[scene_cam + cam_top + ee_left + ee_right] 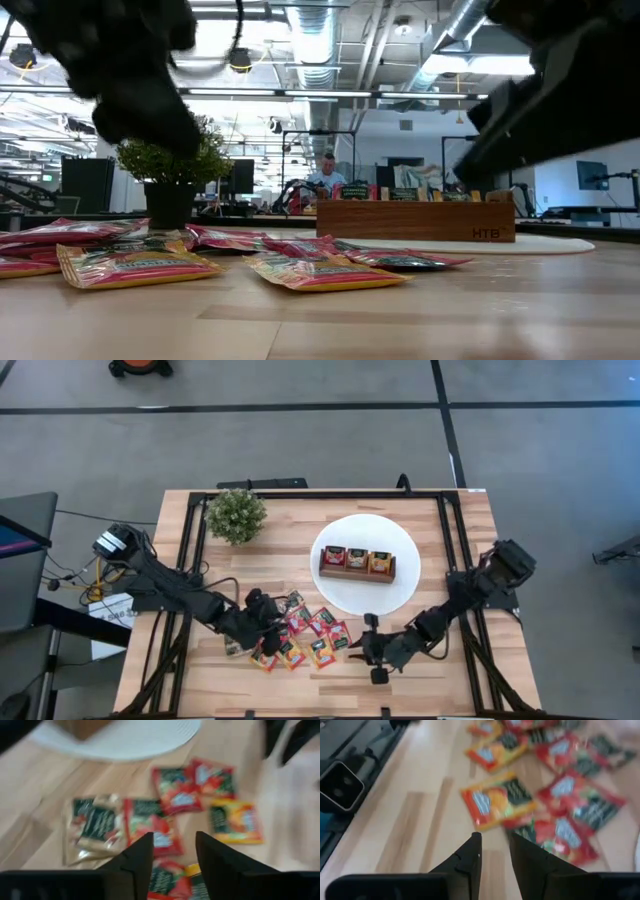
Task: Pick & Place Tea
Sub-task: Put the red tea bag into the left section of the wooden organizer
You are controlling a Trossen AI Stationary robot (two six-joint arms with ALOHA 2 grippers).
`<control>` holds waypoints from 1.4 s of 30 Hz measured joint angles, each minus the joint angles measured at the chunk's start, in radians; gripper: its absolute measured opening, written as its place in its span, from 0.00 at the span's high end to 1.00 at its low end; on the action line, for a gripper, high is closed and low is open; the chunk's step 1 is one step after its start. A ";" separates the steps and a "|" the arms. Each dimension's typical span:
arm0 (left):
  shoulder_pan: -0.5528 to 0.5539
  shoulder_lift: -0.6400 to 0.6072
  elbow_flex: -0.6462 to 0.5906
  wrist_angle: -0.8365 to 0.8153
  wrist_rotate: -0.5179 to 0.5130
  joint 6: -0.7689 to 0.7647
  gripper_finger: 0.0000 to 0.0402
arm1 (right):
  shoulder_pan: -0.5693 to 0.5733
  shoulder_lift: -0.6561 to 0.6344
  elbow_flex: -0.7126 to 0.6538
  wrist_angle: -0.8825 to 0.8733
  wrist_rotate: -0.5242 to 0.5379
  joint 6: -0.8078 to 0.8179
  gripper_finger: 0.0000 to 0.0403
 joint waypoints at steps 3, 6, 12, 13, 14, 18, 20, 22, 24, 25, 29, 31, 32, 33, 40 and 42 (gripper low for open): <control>0.053 0.081 0.000 0.064 0.029 -0.020 0.58 | -0.009 -0.040 0.000 -0.111 -0.019 0.075 0.77; 0.101 0.167 0.001 0.209 0.035 0.047 0.56 | -0.020 -0.092 0.000 -0.204 -0.011 0.120 0.77; 0.161 0.293 0.105 0.308 0.034 0.171 0.55 | -0.031 -0.123 0.000 -0.214 -0.007 0.120 0.77; 0.168 0.315 0.130 0.306 0.041 0.185 0.55 | -0.031 -0.117 0.001 -0.206 -0.006 0.119 0.77; 0.175 0.343 0.158 0.306 0.051 0.197 0.55 | -0.031 -0.112 0.001 -0.209 -0.006 0.118 0.77; 0.181 0.439 0.254 0.299 0.071 0.230 0.55 | -0.031 -0.086 0.000 -0.219 -0.007 0.119 0.77; 0.180 0.477 0.284 0.287 0.104 0.232 0.56 | -0.028 -0.077 -0.001 -0.218 -0.012 0.122 0.77; 0.180 0.508 0.306 0.283 0.152 0.232 0.56 | -0.022 -0.074 0.000 -0.227 -0.012 0.122 0.77; 0.180 0.518 0.311 0.283 0.169 0.232 0.58 | -0.016 -0.073 0.000 -0.232 -0.012 0.122 0.77; 0.181 0.518 0.311 0.283 0.171 0.232 0.59 | -0.015 -0.073 0.000 -0.234 -0.012 0.122 0.77; 0.187 0.518 0.312 0.271 0.180 0.218 0.64 | -0.014 -0.073 0.000 -0.236 -0.012 0.122 0.77; 0.190 0.518 0.312 0.273 0.201 0.217 0.68 | -0.015 -0.073 0.000 -0.236 -0.012 0.122 0.77; 0.192 0.528 0.312 0.279 0.209 0.217 0.70 | -0.015 -0.073 0.000 -0.236 -0.011 0.122 0.77; 0.193 0.536 0.313 0.286 0.210 0.216 0.72 | -0.016 -0.073 0.000 -0.236 -0.011 0.122 0.77; 0.189 0.565 0.315 0.313 0.196 0.241 0.86 | -0.017 -0.073 0.000 -0.233 -0.011 0.122 0.77; 0.185 0.561 0.314 0.316 0.194 0.268 0.91 | -0.017 -0.073 0.000 -0.233 -0.011 0.122 0.77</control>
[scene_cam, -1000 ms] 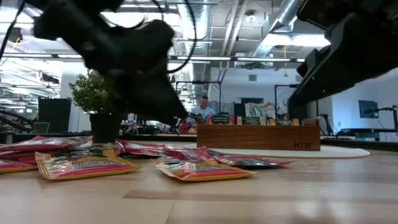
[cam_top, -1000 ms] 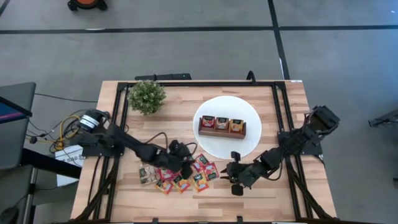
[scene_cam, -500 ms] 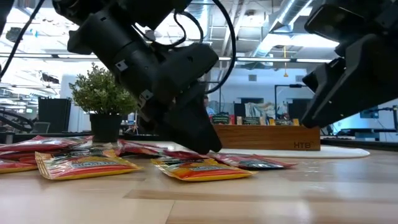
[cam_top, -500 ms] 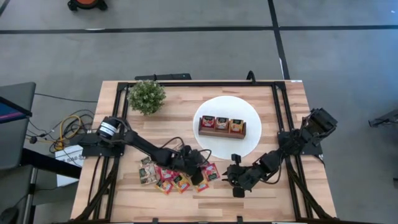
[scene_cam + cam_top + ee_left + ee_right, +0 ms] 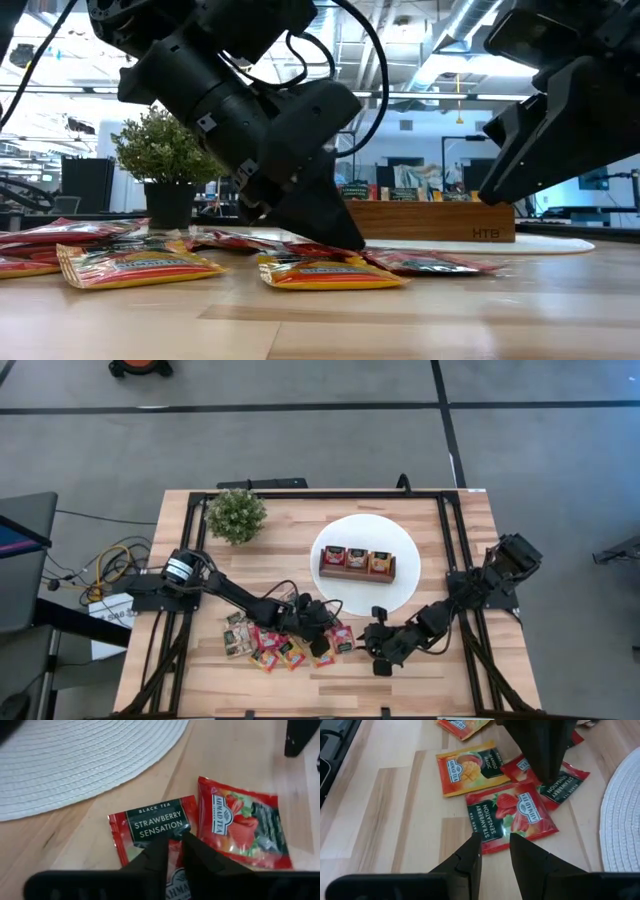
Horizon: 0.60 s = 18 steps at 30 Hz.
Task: Pick & Place Tea
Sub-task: Put the red tea bag into the left section of the wooden organizer
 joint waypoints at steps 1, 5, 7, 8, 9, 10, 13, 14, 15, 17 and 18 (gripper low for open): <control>-0.002 -0.002 -0.001 0.003 0.002 0.011 0.94 | 0.000 0.000 0.000 0.000 0.000 0.000 0.77; -0.007 -0.002 -0.001 0.007 0.005 0.015 0.99 | 0.000 0.000 0.000 -0.004 0.000 0.000 0.77; -0.008 -0.002 -0.001 0.007 -0.001 0.016 1.00 | 0.000 0.000 0.000 -0.005 0.000 0.000 0.77; -0.011 -0.002 -0.001 0.007 -0.013 0.016 1.00 | 0.000 0.000 0.000 -0.005 0.000 0.000 0.77; -0.014 -0.003 -0.001 0.007 -0.030 0.019 1.00 | 0.000 0.000 0.000 -0.006 0.000 0.000 0.77; -0.019 -0.004 -0.002 0.010 -0.047 0.029 1.00 | 0.000 0.000 0.000 -0.008 0.000 0.000 0.77; -0.036 -0.009 -0.004 0.018 -0.097 0.078 1.00 | 0.000 0.000 0.000 -0.007 0.003 0.000 0.77; -0.043 -0.012 -0.004 0.022 -0.108 0.091 1.00 | 0.000 0.000 0.000 -0.007 0.005 0.000 0.77; -0.050 -0.017 -0.004 0.028 -0.119 0.104 1.00 | -0.002 0.000 0.000 -0.007 0.006 0.000 0.77; -0.067 -0.031 -0.004 0.030 -0.155 0.135 1.00 | -0.006 0.000 0.000 0.000 0.008 0.000 0.77; -0.077 -0.037 -0.004 0.034 -0.177 0.152 1.00 | -0.007 0.000 0.000 0.000 0.009 0.007 0.77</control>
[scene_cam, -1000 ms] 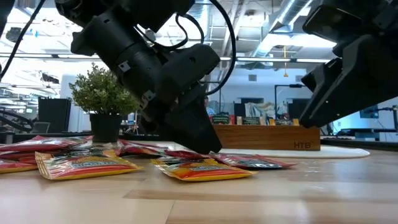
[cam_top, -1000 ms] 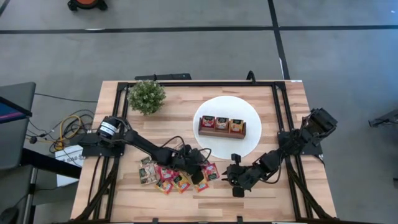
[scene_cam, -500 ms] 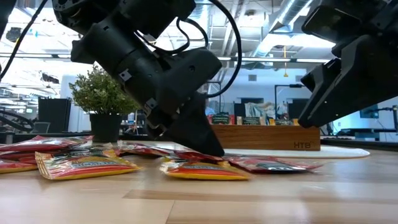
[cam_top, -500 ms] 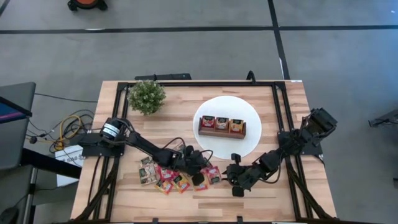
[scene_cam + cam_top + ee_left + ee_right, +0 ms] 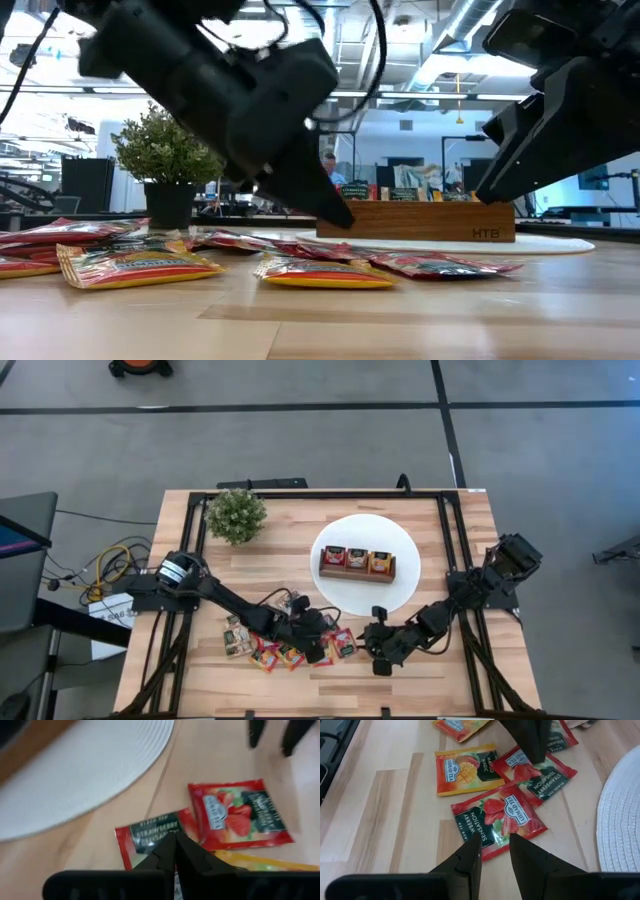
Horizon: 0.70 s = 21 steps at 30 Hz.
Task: Pick & Place Tea
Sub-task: Put the red tea bag into the left section of the wooden organizer
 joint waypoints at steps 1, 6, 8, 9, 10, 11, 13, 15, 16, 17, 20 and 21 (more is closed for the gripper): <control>-0.010 -0.004 0.000 0.006 -0.024 0.016 1.00 | -0.001 0.000 0.000 0.000 0.006 0.016 0.77; -0.058 -0.067 0.000 -0.056 -0.134 0.067 1.00 | -0.028 0.000 0.000 0.027 0.137 0.146 0.76; -0.067 -0.100 0.001 -0.138 -0.102 0.045 1.00 | -0.063 0.000 0.000 0.070 0.134 0.187 0.73; -0.067 -0.112 0.001 -0.180 -0.059 0.030 1.00 | -0.089 0.000 0.000 0.097 0.118 0.209 0.72; -0.067 -0.118 0.001 -0.209 -0.013 0.024 1.00 | -0.117 0.000 0.000 0.123 0.087 0.227 0.69; -0.067 -0.119 0.001 -0.227 0.017 0.019 1.00 | -0.149 0.000 0.000 0.143 0.044 0.236 0.67; -0.067 -0.104 0.001 -0.236 0.032 0.019 1.00 | -0.216 0.014 0.000 0.174 -0.054 0.240 0.61; -0.067 -0.077 0.001 -0.227 0.013 0.020 1.00 | -0.276 0.048 0.000 0.200 -0.139 0.245 0.56; -0.067 -0.066 0.001 -0.230 0.004 0.020 1.00 | -0.298 0.056 -0.004 0.198 -0.181 0.256 0.53; -0.066 -0.056 0.001 -0.230 0.001 0.020 1.00 | -0.319 0.072 -0.002 0.223 -0.226 0.268 0.51; -0.059 -0.029 0.001 -0.229 0.003 0.020 1.00 | -0.355 0.133 -0.001 0.241 -0.338 0.311 0.46; -0.058 -0.024 0.001 -0.232 0.005 0.020 1.00 | -0.359 0.157 -0.003 0.262 -0.352 0.317 0.45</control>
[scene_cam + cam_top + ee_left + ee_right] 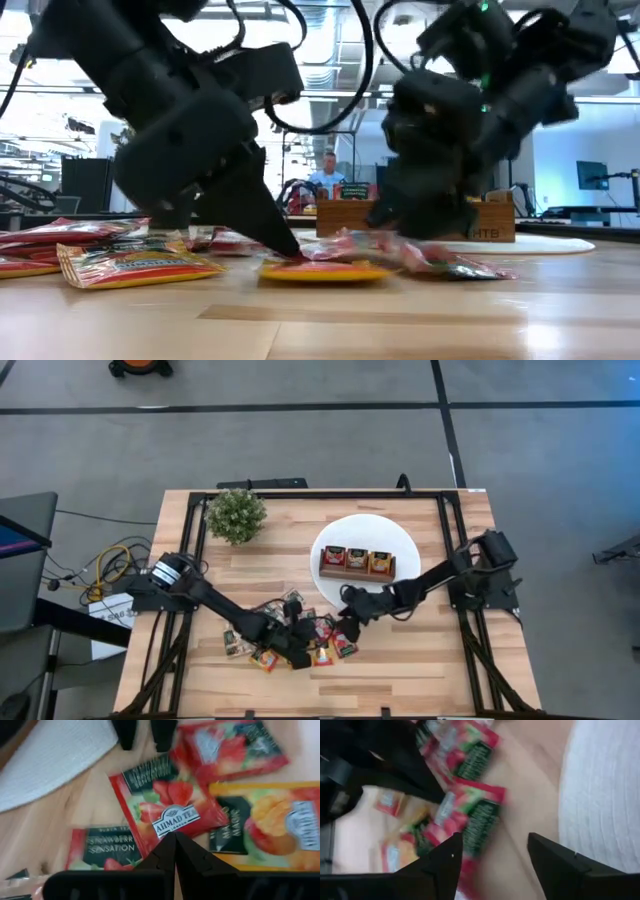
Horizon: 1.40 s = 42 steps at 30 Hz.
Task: Pick & Place Tea
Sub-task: Put the red tea bag into the left section of the wooden organizer
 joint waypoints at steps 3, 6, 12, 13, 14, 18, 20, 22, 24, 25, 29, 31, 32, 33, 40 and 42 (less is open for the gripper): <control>0.005 0.000 0.001 -0.015 0.009 0.000 1.00 | -0.013 0.053 0.007 0.090 -0.059 0.016 0.44; 0.006 -0.001 0.001 -0.017 0.014 -0.013 1.00 | -0.021 0.095 0.016 0.175 -0.110 0.004 0.45; 0.006 -0.001 0.001 -0.015 0.015 -0.018 1.00 | -0.019 0.091 0.041 0.159 -0.170 -0.034 0.56; 0.006 -0.001 0.001 -0.011 0.015 -0.018 1.00 | -0.018 0.085 0.041 0.143 -0.179 -0.038 0.60; 0.006 -0.001 0.001 -0.008 0.016 -0.018 1.00 | -0.016 0.080 0.043 0.122 -0.183 -0.045 0.65; 0.006 -0.006 0.001 -0.007 0.011 -0.019 1.00 | -0.010 0.038 0.042 0.022 -0.189 -0.088 0.87; 0.006 -0.023 0.000 -0.009 0.010 -0.019 1.00 | -0.009 0.005 0.042 -0.010 -0.181 -0.124 0.96; 0.001 -0.047 0.000 -0.009 0.007 -0.020 1.00 | -0.004 -0.038 0.042 -0.050 -0.164 -0.144 0.97; -0.006 -0.083 0.000 -0.011 -0.006 -0.021 1.00 | -0.002 -0.085 0.043 -0.104 -0.126 -0.170 0.97; -0.012 -0.101 0.000 -0.010 -0.016 -0.022 1.00 | -0.002 -0.114 0.043 -0.140 -0.106 -0.188 0.98; -0.046 -0.176 0.000 -0.053 -0.080 -0.049 1.00 | -0.002 -0.230 0.044 -0.252 -0.047 -0.227 0.99; -0.066 -0.210 0.001 -0.079 -0.118 -0.076 1.00 | -0.007 -0.291 0.044 -0.316 -0.028 -0.248 1.00; -0.077 -0.225 0.001 -0.102 -0.140 -0.087 1.00 | -0.010 -0.324 0.044 -0.353 -0.012 -0.271 1.00; -0.087 -0.235 0.001 -0.113 -0.155 -0.093 1.00 | -0.013 -0.356 0.047 -0.398 0.006 -0.292 1.00; -0.149 -0.242 0.001 -0.139 -0.234 -0.134 1.00 | -0.097 -0.456 0.246 -0.835 0.205 -0.450 1.00; -0.158 -0.234 0.000 -0.147 -0.243 -0.137 1.00 | -0.142 -0.434 0.310 -0.893 0.220 -0.548 1.00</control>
